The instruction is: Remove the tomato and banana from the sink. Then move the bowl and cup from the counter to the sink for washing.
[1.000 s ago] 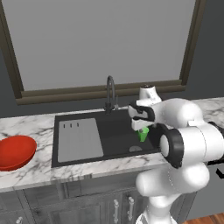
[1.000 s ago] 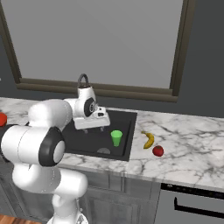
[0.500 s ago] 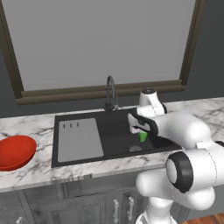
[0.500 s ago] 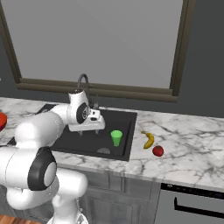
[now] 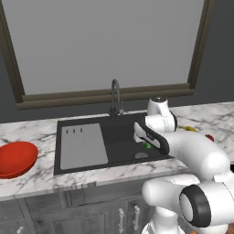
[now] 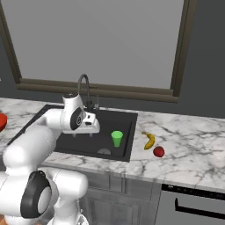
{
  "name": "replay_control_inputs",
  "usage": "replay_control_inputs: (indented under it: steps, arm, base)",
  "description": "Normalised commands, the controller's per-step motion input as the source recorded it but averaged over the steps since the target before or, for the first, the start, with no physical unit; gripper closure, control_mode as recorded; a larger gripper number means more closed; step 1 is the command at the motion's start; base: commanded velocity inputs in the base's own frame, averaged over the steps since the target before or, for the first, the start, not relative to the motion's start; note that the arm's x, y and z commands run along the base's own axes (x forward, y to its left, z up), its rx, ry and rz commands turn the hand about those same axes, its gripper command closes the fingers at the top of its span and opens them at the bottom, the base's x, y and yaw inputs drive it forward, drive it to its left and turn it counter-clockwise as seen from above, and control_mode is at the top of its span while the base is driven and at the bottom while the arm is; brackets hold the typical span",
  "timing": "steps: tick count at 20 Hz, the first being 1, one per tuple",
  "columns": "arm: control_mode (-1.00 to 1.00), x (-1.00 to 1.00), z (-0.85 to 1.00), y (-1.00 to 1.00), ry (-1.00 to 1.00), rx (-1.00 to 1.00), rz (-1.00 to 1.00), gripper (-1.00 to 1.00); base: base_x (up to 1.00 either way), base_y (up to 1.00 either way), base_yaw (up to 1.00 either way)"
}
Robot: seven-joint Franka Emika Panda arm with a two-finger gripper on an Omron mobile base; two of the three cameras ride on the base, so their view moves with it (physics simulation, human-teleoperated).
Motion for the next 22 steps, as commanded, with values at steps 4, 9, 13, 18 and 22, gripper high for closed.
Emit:
replay_control_inputs:
  steps: [4,9,13,18,22]
  arm:
    - [-1.0,-0.21,0.19,0.19,0.0,0.08,0.0,-1.0]
    - [-1.0,-0.19,0.19,0.19,0.0,0.03,0.0,-1.0]
    - [-1.0,-0.18,0.15,0.26,-0.04,0.0,-0.04,-1.0]
    - [-1.0,-0.13,0.14,0.21,-0.01,0.0,-0.12,-1.0]
    - [-1.0,-0.08,0.12,0.24,0.0,0.0,-0.11,-1.0]
  base:
    - [0.0,0.0,0.0]
    - [0.0,0.0,0.0]
    - [0.0,0.0,0.0]
    - [0.0,0.0,0.0]
    - [0.0,0.0,0.0]
